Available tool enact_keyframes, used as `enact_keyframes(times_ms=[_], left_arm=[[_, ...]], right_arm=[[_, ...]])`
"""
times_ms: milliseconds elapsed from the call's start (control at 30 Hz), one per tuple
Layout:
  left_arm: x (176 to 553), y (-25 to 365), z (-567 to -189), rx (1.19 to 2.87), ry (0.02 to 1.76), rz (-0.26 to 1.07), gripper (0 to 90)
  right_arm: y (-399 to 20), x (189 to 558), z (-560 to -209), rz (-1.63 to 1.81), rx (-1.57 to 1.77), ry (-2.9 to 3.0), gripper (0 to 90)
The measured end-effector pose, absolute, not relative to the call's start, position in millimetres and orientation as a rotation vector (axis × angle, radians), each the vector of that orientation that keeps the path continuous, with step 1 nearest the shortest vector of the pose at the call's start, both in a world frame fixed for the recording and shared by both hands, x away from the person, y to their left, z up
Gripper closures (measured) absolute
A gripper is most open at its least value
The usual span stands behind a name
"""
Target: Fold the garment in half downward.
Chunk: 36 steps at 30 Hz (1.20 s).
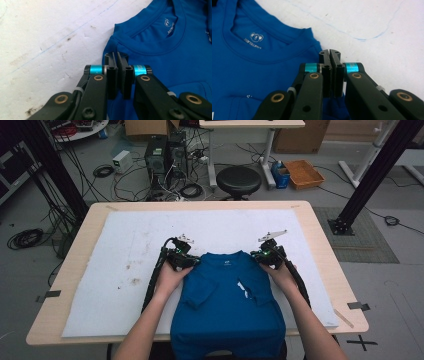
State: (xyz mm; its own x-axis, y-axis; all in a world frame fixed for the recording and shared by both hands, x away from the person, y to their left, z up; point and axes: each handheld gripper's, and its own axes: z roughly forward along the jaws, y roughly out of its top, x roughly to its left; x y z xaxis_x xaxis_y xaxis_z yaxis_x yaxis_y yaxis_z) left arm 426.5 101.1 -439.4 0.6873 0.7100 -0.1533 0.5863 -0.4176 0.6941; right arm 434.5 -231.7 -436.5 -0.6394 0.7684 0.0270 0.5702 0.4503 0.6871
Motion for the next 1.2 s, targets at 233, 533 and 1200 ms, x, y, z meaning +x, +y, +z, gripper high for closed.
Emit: enact_keyframes(times_ms=[233,533,1200], left_arm=[[431,104,-438,2.135,0.985,0.224,87.3],[440,102,-425,2.122,0.97,0.22,87.3],[445,90,-434,2.186,1.004,0.259,75.1]], right_arm=[[-240,438,-435,1.04,1.197,2.368,90.0],[-247,446,-431,1.149,1.254,2.352,82.3],[-229,449,-442,1.025,1.129,2.466,77.0]])
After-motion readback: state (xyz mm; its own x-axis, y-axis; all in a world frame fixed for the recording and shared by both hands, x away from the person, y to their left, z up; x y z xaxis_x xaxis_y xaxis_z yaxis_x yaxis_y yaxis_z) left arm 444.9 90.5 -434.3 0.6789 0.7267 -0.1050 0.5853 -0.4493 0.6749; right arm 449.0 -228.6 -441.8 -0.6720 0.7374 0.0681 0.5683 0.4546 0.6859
